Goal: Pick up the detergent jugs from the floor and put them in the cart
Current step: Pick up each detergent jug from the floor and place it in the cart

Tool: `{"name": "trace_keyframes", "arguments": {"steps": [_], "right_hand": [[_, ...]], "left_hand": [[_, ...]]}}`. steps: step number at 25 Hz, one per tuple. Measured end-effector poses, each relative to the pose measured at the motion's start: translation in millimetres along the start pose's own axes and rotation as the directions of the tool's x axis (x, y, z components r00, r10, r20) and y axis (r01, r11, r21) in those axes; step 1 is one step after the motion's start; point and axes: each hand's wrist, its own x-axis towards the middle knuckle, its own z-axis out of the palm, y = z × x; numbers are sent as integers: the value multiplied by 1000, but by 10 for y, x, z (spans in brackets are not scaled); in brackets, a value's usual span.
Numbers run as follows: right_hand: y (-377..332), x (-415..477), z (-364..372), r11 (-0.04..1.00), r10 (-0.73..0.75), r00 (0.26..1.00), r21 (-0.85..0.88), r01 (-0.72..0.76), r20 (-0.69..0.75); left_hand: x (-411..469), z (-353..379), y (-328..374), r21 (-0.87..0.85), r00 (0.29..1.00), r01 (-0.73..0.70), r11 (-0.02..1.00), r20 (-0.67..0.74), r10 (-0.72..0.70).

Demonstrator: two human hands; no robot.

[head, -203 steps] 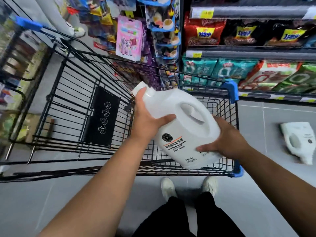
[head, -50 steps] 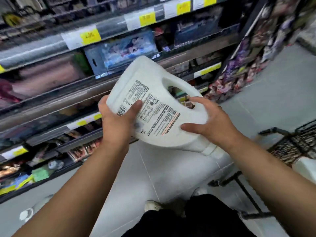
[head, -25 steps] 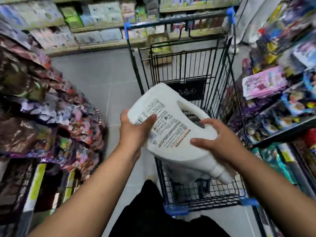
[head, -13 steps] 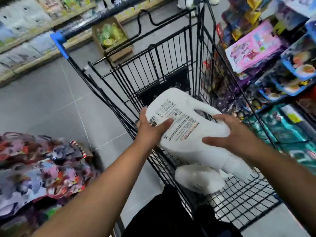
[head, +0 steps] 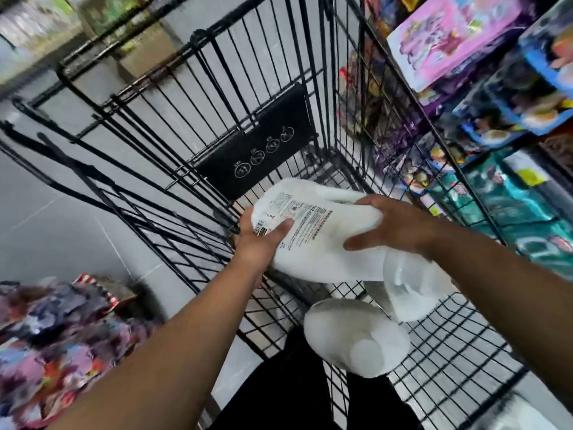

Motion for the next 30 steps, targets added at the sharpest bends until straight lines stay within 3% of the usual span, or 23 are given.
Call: {"name": "trace_keyframes", "arguments": {"steps": [5,10,19,22,25,30], "right_hand": [[91,500,-91,999,37,998,-28,-35,57],[182,935,-165,986,30,996,-168,-16,80],[413,1324,-204,910,52,994,-413,-6,100],[463,1235,-193,890,-52,998,-453,59,28],[470,994,-208,870,-115,990,-490,62,-78],[382,261,-102,915,-254,943,-369,162,-216]], "left_hand": [[319,121,-8,-10,998,41,999,-45,-41],[511,269,-127,-34,996,63,997,-56,-65],[764,357,-435,123,991,115,986,57,-123],[571,373,-407,155,983,31,987,172,-58],[500,345,-352,187,980,-78,979,195,41],[153,289,6,272,939,-300,914,253,233]]}}
